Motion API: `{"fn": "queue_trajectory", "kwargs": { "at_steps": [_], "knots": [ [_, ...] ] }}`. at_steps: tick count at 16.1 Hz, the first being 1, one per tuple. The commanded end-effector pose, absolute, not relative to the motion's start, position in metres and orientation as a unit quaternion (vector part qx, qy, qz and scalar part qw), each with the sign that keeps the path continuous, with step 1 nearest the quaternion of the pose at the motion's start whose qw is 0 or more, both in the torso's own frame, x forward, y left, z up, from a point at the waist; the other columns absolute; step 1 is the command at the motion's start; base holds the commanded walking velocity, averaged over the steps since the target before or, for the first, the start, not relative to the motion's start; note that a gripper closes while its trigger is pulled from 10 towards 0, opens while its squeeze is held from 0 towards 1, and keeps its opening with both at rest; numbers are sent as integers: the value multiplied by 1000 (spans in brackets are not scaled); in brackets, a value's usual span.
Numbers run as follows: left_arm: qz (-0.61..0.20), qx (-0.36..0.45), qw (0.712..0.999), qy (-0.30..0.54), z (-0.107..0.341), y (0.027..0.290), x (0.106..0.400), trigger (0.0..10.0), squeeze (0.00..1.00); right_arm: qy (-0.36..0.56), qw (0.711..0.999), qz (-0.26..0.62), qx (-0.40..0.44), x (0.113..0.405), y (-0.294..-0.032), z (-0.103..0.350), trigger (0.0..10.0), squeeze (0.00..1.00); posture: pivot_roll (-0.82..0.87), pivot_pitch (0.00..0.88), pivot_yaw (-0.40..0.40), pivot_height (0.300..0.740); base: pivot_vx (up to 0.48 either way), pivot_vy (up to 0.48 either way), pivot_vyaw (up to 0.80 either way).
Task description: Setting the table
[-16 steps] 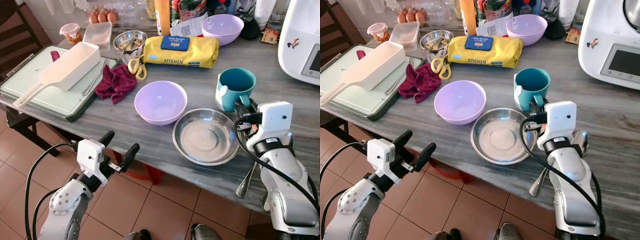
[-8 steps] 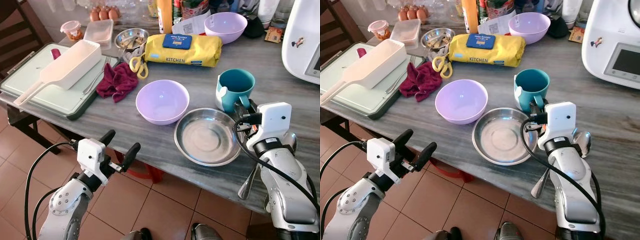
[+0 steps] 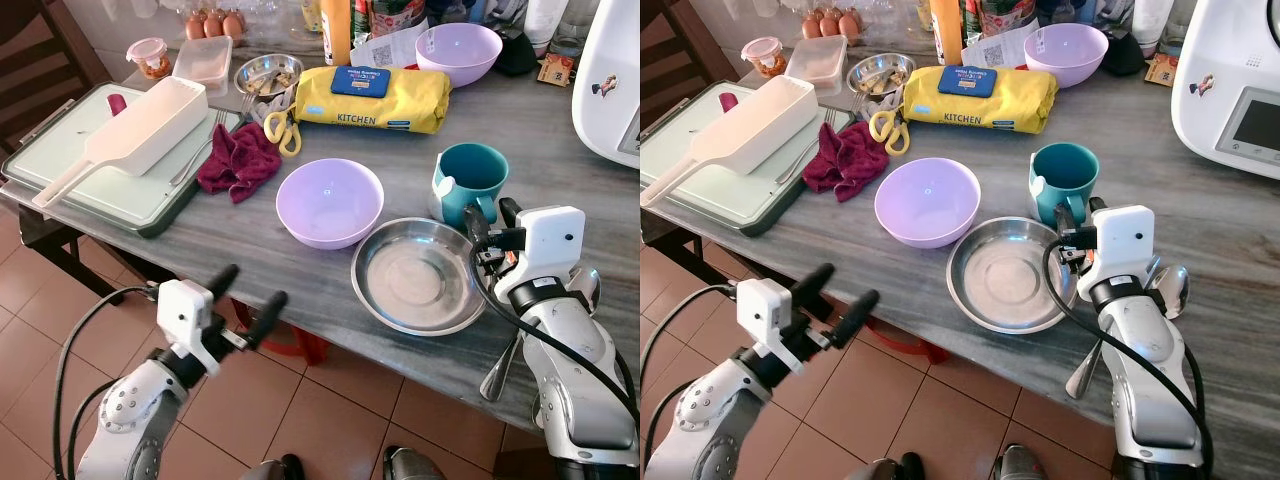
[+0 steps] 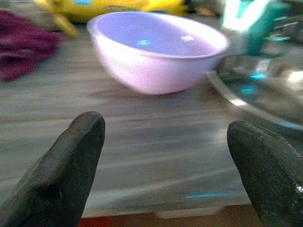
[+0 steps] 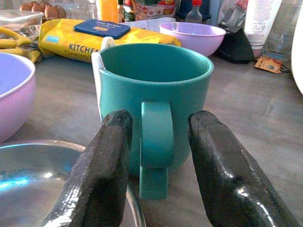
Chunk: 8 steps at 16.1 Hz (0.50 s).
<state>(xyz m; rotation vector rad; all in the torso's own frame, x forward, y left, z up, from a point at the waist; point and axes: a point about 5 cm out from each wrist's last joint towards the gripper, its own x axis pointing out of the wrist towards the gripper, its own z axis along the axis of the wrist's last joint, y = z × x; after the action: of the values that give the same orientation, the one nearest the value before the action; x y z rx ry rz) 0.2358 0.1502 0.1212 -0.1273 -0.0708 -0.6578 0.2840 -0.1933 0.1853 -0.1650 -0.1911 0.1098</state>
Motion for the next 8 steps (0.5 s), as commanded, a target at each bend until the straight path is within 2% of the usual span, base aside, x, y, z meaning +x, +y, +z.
{"fn": "queue_trajectory", "kwargs": {
  "at_steps": [1, 8],
  "knots": [
    [-338, -65, 939, -25, 121, 150, 232, 10000, 0, -94, 990, 58, -84, 282, -194, 183, 10000, 1000, -126, 225, 118, 740, 0, 0, 0],
    [-361, -78, 929, -22, 124, 146, 231, 10000, 0, -95, 990, 59, -88, 282, -195, 184, 10000, 1000, -133, 221, 115, 740, 0, 0, 0]
  ]
}}
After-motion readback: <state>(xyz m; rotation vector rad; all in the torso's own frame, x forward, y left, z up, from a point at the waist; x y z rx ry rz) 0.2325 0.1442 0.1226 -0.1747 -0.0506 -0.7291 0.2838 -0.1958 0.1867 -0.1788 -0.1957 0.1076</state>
